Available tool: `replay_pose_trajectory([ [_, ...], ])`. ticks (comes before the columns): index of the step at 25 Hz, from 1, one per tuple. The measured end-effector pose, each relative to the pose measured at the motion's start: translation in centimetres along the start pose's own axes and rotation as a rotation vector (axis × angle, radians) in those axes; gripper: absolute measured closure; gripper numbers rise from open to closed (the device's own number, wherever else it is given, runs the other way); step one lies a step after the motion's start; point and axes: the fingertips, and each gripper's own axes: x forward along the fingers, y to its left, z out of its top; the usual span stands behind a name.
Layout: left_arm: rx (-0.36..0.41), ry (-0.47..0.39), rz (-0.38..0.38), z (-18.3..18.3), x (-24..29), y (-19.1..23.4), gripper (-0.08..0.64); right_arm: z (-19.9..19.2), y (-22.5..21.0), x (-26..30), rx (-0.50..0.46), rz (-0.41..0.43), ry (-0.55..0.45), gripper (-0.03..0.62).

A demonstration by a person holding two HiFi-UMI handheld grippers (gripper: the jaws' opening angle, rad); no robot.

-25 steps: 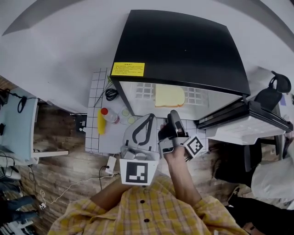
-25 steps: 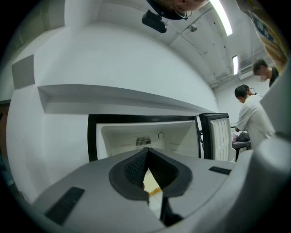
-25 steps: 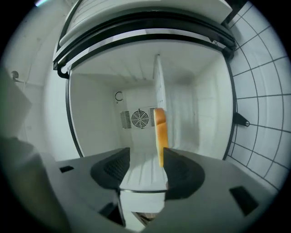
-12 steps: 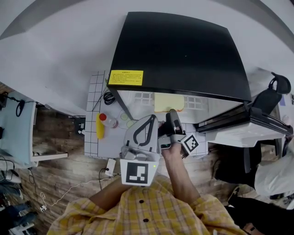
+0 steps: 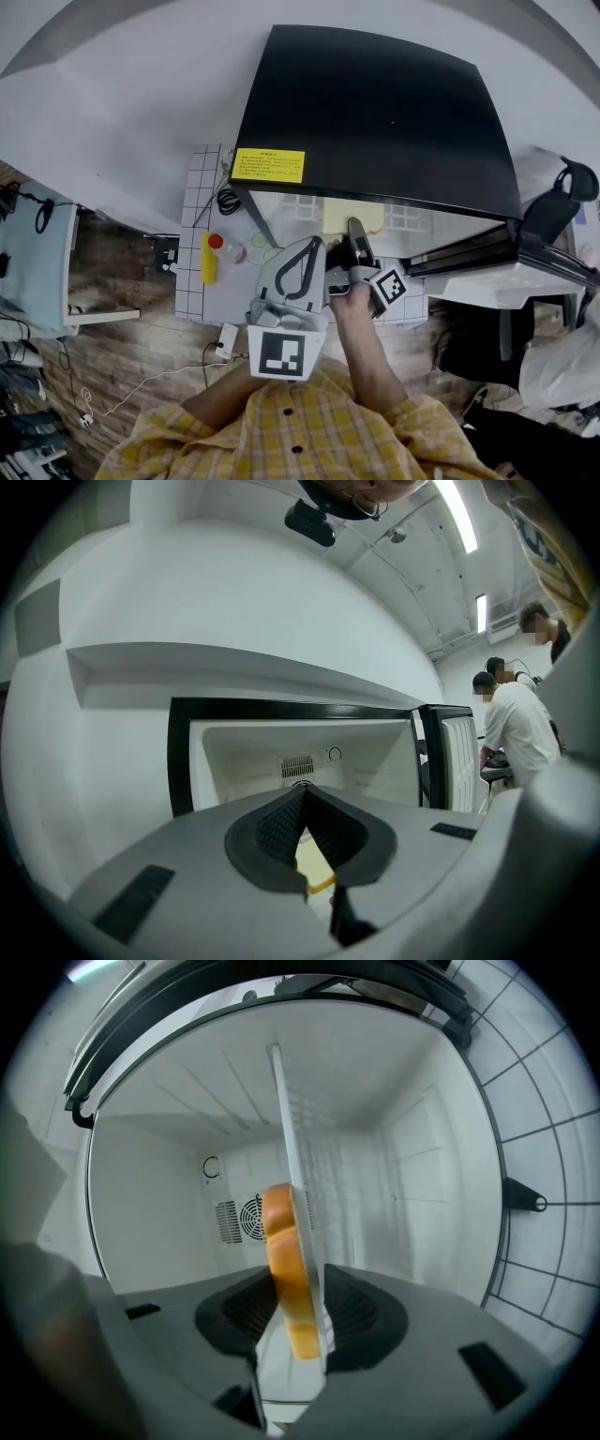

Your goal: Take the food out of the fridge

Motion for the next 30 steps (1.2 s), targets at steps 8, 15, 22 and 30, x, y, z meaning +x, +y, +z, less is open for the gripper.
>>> replay_pose_trajectory([
  [8, 0.009, -0.007, 0.005, 0.1, -0.2, 0.0, 0.552, -0.1, 0.3, -0.4, 0.013, -0.041, -0.012, 0.485],
  [15, 0.004, -0.015, 0.005, 0.2, -0.8, -0.3, 0.552, -0.2, 1.9, -1.6, 0.005, -0.001, -0.013, 0.506],
  [22, -0.02, -0.019, 0.0, 0.6, -1.5, -1.3, 0.552, -0.4, 3.9, -3.3, -0.033, 0.027, 0.001, 0.506],
  [30, -0.064, -0.015, 0.015, 0.6, -2.6, -1.6, 0.552, -1.1, 7.0, -6.0, -0.116, 0.052, 0.019, 0.506],
])
